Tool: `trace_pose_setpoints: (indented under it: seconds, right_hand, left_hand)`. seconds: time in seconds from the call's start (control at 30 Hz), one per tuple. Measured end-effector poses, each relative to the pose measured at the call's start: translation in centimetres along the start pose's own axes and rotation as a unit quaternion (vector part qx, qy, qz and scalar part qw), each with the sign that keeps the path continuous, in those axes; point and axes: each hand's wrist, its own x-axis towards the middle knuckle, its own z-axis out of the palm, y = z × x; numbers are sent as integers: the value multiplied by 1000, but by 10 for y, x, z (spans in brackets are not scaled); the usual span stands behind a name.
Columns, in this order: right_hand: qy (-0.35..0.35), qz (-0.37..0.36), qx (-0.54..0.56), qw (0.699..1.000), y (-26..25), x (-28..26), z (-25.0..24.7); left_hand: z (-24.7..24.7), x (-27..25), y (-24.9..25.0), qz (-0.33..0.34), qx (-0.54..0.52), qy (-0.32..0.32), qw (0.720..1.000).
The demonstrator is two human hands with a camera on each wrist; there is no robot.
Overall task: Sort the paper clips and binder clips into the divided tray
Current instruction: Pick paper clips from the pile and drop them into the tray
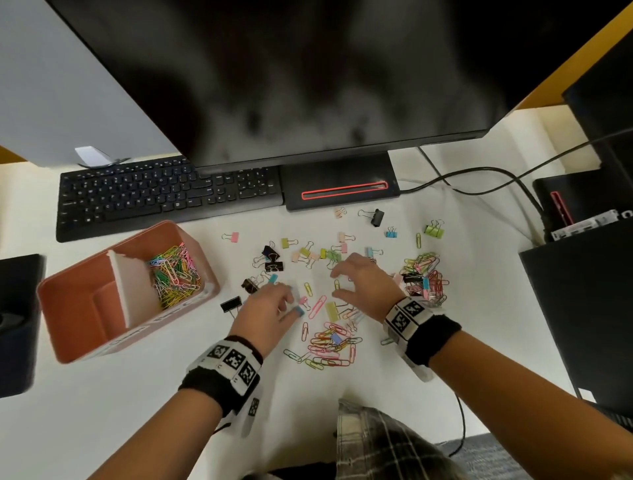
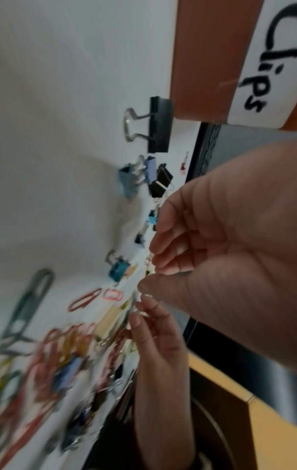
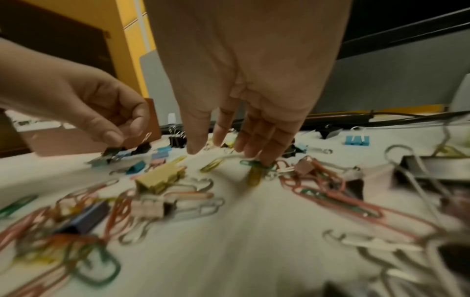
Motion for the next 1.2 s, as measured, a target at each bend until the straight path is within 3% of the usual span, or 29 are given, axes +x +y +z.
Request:
trace_pose_setpoints:
  seconds: [0.17, 0.47, 0.57, 0.7, 0.77, 0.87, 1.07, 1.2]
  right_hand:
    - [0, 33, 1, 999, 0, 8, 10]
    - [-48, 19, 2, 999, 0, 15, 3]
    - [-59, 0, 13, 998, 0, 13, -7]
    - [10, 9, 44, 999, 13, 4, -31]
    - [8, 10, 16, 1000, 19, -4, -36]
    - [-57, -14, -6, 998, 18, -13, -28]
    - [-94, -15, -47, 994, 22, 0, -8]
    - [-62, -13, -81, 995, 26, 3, -3]
  left_hand:
    - [26, -13, 5, -58, 27, -46, 997]
    - [36, 2, 3, -76, -2, 14, 997]
    - [32, 1, 3, -52, 3, 9, 999]
    - [28, -6, 7, 21, -39, 3, 999]
    - [31, -3, 13, 41, -53, -1, 998]
    - [39, 5, 21, 21, -26, 8, 999]
    - [43, 16, 31, -22, 21, -2, 1000]
    - [41, 17, 34, 4, 29, 2, 1000]
